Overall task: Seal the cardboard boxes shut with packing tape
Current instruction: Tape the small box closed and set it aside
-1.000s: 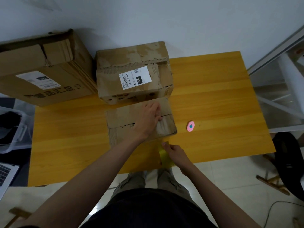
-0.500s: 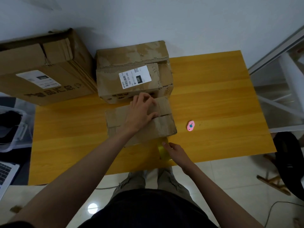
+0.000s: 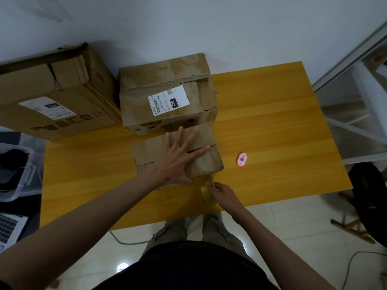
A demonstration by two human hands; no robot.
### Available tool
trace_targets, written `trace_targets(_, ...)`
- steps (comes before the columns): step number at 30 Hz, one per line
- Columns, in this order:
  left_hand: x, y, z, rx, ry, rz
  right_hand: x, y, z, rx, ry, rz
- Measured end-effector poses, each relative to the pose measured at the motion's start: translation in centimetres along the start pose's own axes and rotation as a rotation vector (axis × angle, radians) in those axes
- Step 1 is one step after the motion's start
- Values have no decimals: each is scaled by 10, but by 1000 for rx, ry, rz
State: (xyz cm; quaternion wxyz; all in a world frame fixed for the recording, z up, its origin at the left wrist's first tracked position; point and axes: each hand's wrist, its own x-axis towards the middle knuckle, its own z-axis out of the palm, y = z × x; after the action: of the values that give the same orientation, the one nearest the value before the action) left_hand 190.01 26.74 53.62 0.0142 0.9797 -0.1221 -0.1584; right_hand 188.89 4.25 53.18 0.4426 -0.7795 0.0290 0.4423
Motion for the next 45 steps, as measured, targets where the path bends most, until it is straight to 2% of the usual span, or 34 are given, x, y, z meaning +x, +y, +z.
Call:
trace_targets(6, 11, -9, -5, -11, -19, -54, 5, 7, -5, -5, 19, -83)
trace_targets(11, 23, -21, -25, -33, -102, -94, 4, -1, -20, -52, 31, -158)
trace_targets(18, 27, -34, -32, -62, -30, -120, 7, -20, -44, -356, 297, -383)
trace_targets(22, 12, -29, -26, -78, 19, -134, 9, -23, -52, -422, 316, -450)
trace_targets(27, -4, -14, -9, -190, 58, -195, 14, -4, -41, -477, 300, -388)
trace_targets(33, -2, 5, -3, -131, -53, -312, 20, 22, -30, -445, 210, -283)
trace_targets(37, 0, -1, -16, -141, -82, -333, 24, 19, -20, -427, 233, -322)
trace_targets(40, -3, -10, -20, -227, -72, -370, 22, 12, -20, -415, 302, -394)
trace_targets(45, -22, -34, -25, -560, -16, -485, 17, -16, -12, -391, 403, -535)
